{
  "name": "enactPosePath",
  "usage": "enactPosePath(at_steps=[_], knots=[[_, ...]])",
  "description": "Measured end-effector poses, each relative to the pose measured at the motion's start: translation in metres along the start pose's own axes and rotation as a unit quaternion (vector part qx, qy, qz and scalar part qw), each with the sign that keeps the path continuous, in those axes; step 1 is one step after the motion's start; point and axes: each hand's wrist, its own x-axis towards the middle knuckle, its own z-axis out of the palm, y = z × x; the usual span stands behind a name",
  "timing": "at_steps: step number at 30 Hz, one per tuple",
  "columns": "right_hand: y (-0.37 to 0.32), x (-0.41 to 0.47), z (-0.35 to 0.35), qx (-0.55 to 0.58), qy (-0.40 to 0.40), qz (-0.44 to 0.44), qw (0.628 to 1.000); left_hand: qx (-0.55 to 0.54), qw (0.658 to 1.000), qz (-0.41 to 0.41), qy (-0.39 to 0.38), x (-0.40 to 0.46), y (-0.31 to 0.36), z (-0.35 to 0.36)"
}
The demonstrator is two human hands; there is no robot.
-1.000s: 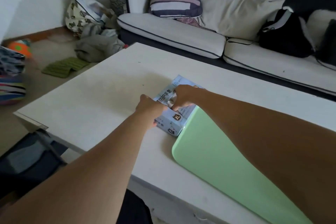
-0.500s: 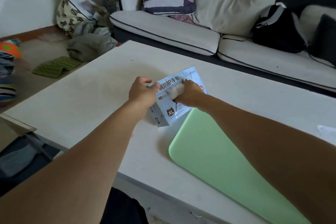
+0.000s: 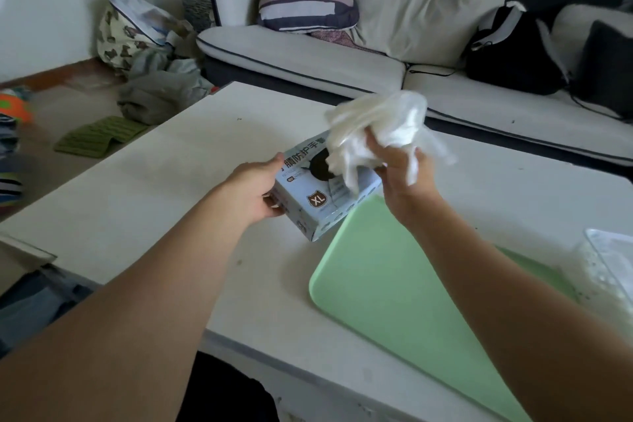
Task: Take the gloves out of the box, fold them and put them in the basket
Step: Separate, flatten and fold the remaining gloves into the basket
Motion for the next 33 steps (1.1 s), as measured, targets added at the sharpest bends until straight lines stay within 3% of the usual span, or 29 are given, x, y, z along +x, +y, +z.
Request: enactPosePath(at_steps=[2,5,7,9,10,12,13,14,17,19,21,22,24,26,27,29,31,33], knots=[[-0.019,0.007,-0.003,0.110,0.052,0.082,0.989,-0.005,1.000,0.004,0.004,0.000,0.000,-0.005],[-0.044,0.010,-0.032,0.161,0.088,0.094,0.979,-0.019,0.999,0.025,0.009,-0.001,-0.001,-0.013],[-0.051,0.003,-0.057,0.090,0.053,0.103,0.989,-0.039,0.998,0.057,0.008,-0.001,0.000,-0.020],[-0.043,-0.007,-0.078,-0.061,-0.010,0.156,0.986,-0.048,0.994,0.098,0.024,0.000,0.002,-0.030],[-0.033,-0.010,-0.086,-0.198,-0.057,0.177,0.962,-0.035,0.992,0.118,0.040,-0.001,0.002,-0.035],[0.002,-0.015,-0.094,-0.459,-0.177,0.196,0.848,0.028,0.988,0.131,0.074,-0.001,-0.001,-0.045],[0.017,-0.023,-0.092,-0.556,-0.186,0.213,0.781,0.057,0.988,0.116,0.087,-0.001,-0.003,-0.048],[0.029,-0.030,-0.089,-0.613,-0.152,0.212,0.746,0.076,0.989,0.083,0.094,-0.003,-0.005,-0.052],[0.044,-0.039,-0.074,-0.634,-0.076,0.146,0.756,0.104,0.989,-0.019,0.100,0.000,-0.015,-0.063],[0.052,-0.042,-0.070,-0.676,-0.082,0.105,0.724,0.156,0.981,-0.034,0.111,-0.001,-0.019,-0.064],[0.059,-0.045,-0.070,-0.717,-0.075,0.094,0.686,0.284,0.944,-0.002,0.167,-0.007,-0.016,-0.060],[0.064,-0.046,-0.073,-0.722,-0.065,0.113,0.680,0.371,0.903,0.028,0.216,-0.016,-0.011,-0.053],[0.073,-0.047,-0.076,-0.681,-0.042,0.163,0.713,0.452,0.832,0.189,0.261,-0.043,-0.003,-0.035],[0.081,-0.046,-0.078,-0.632,-0.039,0.167,0.756,0.452,0.814,0.329,0.156,-0.074,-0.008,-0.008],[0.084,-0.048,-0.077,-0.614,-0.042,0.152,0.774,0.487,0.806,0.328,0.074,-0.087,-0.018,0.006],[0.089,-0.051,-0.076,-0.584,-0.049,0.112,0.802,0.627,0.733,0.257,-0.059,-0.095,-0.047,0.031],[0.088,-0.049,-0.077,-0.572,-0.063,0.082,0.814,0.704,0.671,0.210,-0.098,-0.089,-0.069,0.046],[0.085,-0.045,-0.079,-0.561,-0.097,0.068,0.819,0.731,0.649,0.189,-0.096,-0.082,-0.081,0.053]])
